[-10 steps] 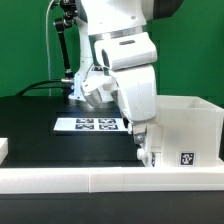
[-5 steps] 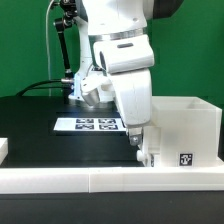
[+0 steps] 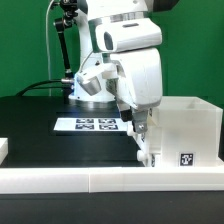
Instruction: Assemble drawer
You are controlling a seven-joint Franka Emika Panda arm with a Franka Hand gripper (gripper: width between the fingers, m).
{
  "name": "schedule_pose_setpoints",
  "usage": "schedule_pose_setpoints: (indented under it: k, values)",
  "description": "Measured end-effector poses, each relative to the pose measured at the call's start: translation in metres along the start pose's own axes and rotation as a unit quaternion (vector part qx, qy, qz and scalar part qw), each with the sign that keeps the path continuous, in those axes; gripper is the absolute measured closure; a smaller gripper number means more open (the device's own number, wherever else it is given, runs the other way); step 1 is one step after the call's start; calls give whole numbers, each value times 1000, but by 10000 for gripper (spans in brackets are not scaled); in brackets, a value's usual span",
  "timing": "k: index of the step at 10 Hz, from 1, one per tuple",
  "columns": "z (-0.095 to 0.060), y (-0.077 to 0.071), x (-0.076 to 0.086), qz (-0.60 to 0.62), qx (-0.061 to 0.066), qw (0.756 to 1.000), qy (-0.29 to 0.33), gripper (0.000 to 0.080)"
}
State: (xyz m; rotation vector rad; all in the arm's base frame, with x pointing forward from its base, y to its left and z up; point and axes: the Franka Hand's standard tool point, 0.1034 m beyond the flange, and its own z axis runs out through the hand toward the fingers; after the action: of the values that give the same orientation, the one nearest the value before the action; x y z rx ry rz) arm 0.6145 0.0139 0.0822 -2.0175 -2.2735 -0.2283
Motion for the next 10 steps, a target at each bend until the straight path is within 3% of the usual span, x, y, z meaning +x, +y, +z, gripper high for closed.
schedule_pose_setpoints:
  k: [10]
  values:
    - [9, -1, 9, 41, 5, 999, -12, 150]
